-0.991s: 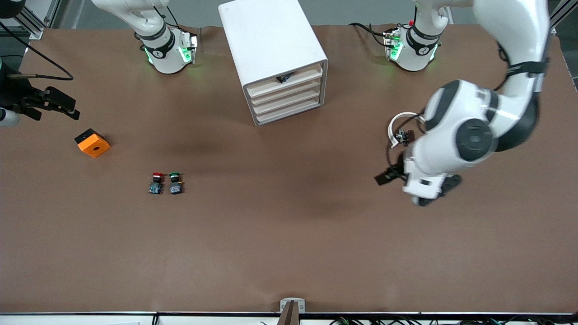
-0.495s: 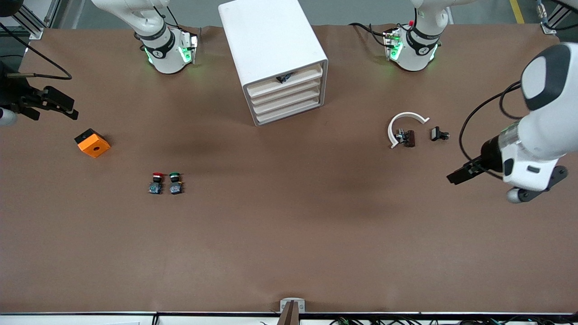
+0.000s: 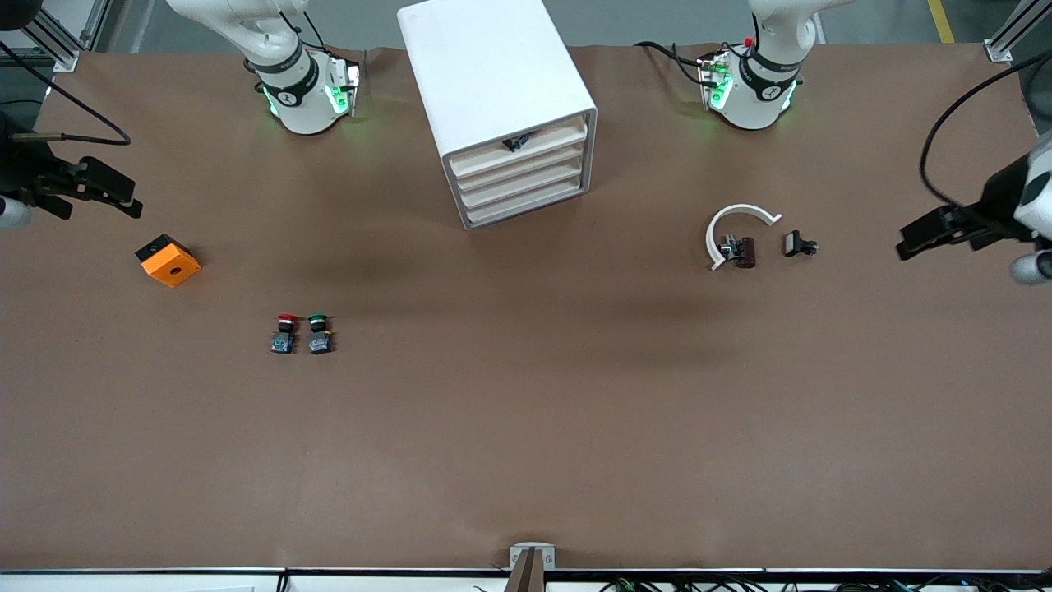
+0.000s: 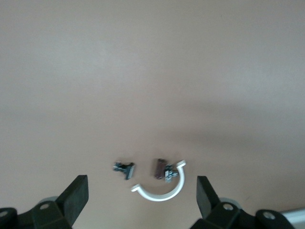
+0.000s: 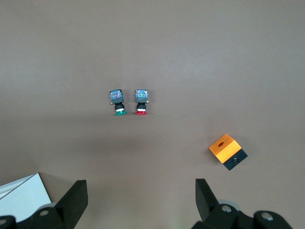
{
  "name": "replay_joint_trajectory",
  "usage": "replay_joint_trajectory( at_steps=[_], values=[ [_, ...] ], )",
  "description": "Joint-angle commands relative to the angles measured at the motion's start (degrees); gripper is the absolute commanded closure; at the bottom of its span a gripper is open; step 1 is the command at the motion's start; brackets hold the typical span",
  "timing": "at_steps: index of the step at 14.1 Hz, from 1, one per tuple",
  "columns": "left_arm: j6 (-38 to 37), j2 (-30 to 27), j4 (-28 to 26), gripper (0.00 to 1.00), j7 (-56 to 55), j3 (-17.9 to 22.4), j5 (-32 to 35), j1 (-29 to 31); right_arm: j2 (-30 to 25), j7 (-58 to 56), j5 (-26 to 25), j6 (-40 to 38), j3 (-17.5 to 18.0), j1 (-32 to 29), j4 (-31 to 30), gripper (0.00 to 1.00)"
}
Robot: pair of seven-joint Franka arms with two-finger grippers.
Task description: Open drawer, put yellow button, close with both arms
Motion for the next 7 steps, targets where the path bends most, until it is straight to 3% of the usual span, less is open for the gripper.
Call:
replay_joint_trajectory(
  at_steps=[1,4,7],
  values=[
    [-0.51,-4.14,-3.34,0.0,3.07,-0.65,-0.65,0.72,-0.43,-0.72,-0.82,-0.52,0.56,-0.84,0.29,0.0],
    [-0.51,-6.33,-5.45,0.0,3.07,0.14,-0.83,-1.2,-0.34,-0.72,-1.43,-0.52,0.56,-0.75,0.29,0.0],
    [-0.51,-9.07,-8.45,0.0,2.28,7.94,-0.83,-9.71,-0.34,-0.72,-1.52,-0.52,0.65,-0.66,0.29,0.0]
  ],
)
